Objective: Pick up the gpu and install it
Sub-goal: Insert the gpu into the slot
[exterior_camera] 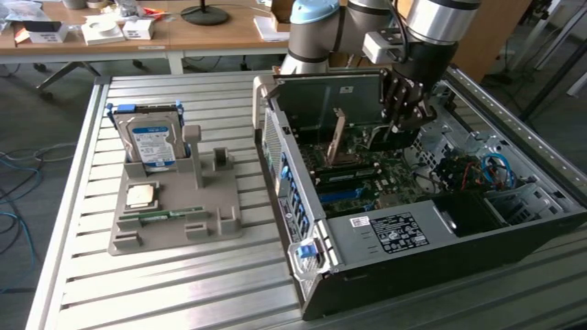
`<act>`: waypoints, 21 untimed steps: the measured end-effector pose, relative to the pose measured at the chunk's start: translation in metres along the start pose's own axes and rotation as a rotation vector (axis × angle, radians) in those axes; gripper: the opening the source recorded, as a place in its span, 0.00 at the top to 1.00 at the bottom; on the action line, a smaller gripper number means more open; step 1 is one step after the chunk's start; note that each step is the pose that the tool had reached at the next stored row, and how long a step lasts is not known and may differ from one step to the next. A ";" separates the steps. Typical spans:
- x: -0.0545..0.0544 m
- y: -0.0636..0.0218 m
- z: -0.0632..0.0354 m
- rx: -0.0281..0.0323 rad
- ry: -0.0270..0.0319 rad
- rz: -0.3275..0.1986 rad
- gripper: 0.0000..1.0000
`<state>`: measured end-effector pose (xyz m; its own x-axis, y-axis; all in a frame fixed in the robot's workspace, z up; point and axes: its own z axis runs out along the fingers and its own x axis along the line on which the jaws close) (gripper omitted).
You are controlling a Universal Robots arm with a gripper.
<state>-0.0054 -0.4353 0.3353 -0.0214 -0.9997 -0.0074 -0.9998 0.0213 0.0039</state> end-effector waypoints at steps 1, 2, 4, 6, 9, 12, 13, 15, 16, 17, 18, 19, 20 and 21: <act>0.000 0.0000 0.0000 -0.0001 0.0000 0.000 0.73; 0.000 -0.0001 0.0000 -0.0001 0.0001 0.000 0.73; 0.000 -0.0001 -0.0001 -0.0001 0.0002 0.000 0.73; 0.001 -0.0002 -0.0001 -0.0001 0.0003 0.000 0.73; 0.003 -0.0001 -0.0001 -0.0001 0.0001 0.000 0.73; 0.005 -0.0001 -0.0001 0.0000 0.0001 0.000 0.73; 0.005 -0.0002 -0.0001 -0.0001 0.0000 0.000 0.73; 0.005 -0.0002 -0.0001 -0.0001 0.0002 0.000 0.73; 0.006 -0.0002 -0.0001 -0.0002 0.0001 0.000 0.73; 0.006 -0.0003 -0.0002 -0.0001 0.0002 0.000 0.73; 0.007 -0.0003 -0.0001 -0.0001 0.0001 0.000 0.73; 0.007 -0.0002 -0.0001 -0.0001 0.0001 0.000 0.73; 0.007 -0.0002 -0.0001 -0.0001 0.0001 0.000 0.73; 0.007 -0.0002 -0.0001 -0.0001 0.0002 0.000 0.73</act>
<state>-0.0054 -0.4428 0.3353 -0.0213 -0.9997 -0.0073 -0.9998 0.0213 0.0039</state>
